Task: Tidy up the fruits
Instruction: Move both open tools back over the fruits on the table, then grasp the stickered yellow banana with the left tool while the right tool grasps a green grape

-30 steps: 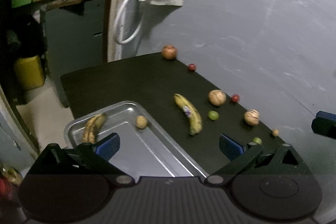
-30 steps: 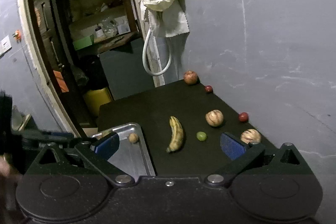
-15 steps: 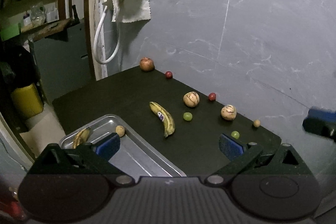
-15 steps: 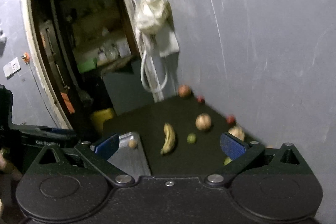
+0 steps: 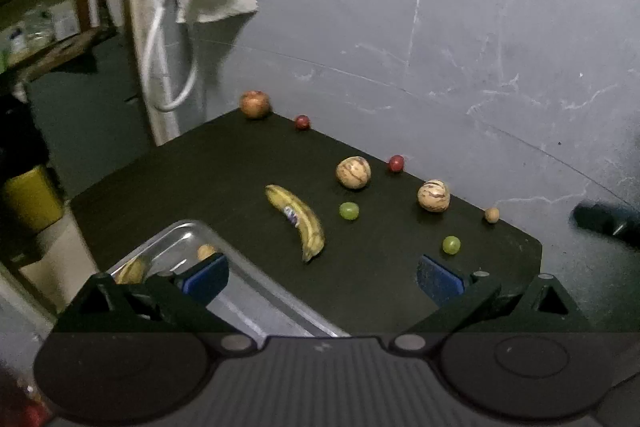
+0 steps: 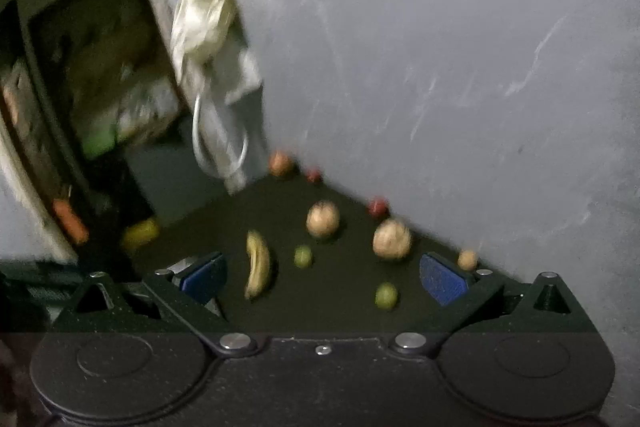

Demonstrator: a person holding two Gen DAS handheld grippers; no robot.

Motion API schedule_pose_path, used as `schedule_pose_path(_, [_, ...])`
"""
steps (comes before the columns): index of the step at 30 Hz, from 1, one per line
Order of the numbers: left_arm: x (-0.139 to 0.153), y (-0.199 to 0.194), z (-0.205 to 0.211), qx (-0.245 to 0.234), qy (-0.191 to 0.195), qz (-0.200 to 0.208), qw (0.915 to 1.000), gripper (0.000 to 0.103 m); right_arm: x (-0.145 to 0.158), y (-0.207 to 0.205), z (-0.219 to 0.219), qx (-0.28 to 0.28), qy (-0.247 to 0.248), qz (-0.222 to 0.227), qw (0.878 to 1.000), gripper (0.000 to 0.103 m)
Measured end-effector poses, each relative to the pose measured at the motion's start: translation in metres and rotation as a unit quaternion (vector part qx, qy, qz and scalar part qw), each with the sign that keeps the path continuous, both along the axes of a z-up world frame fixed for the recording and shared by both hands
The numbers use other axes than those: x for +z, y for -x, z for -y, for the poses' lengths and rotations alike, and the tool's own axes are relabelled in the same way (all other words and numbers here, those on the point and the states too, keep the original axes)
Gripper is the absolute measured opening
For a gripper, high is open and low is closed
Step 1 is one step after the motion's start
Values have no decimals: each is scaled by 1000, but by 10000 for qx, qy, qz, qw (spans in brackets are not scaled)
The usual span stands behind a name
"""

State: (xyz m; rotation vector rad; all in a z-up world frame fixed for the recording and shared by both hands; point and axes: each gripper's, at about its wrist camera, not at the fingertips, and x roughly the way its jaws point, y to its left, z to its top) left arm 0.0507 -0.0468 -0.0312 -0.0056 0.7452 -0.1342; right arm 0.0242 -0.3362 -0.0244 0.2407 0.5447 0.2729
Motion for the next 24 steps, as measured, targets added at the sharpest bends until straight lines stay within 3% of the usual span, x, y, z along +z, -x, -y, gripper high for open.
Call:
schedule_pose_path(2, [-9, -19, -4, -141, 41, -70, 9999, 102, -3, -9, -3, -141, 57, -77, 9999, 102])
schedule_pose_path(5, [-26, -46, -9, -248, 87, -226, 9994, 102, -19, -31, -12, -235, 157, -597, 9978, 102])
schedule_pose_path(15, [-84, -132, -13, -360, 127, -558, 9977, 102, -63, -85, -45, -465, 566, -978, 9925, 102])
schedule_pose_path(24, [-114, -176, -6, -223, -150, -805, 9964, 87, -105, -120, -51, -422, 877, -1224, 9877, 97])
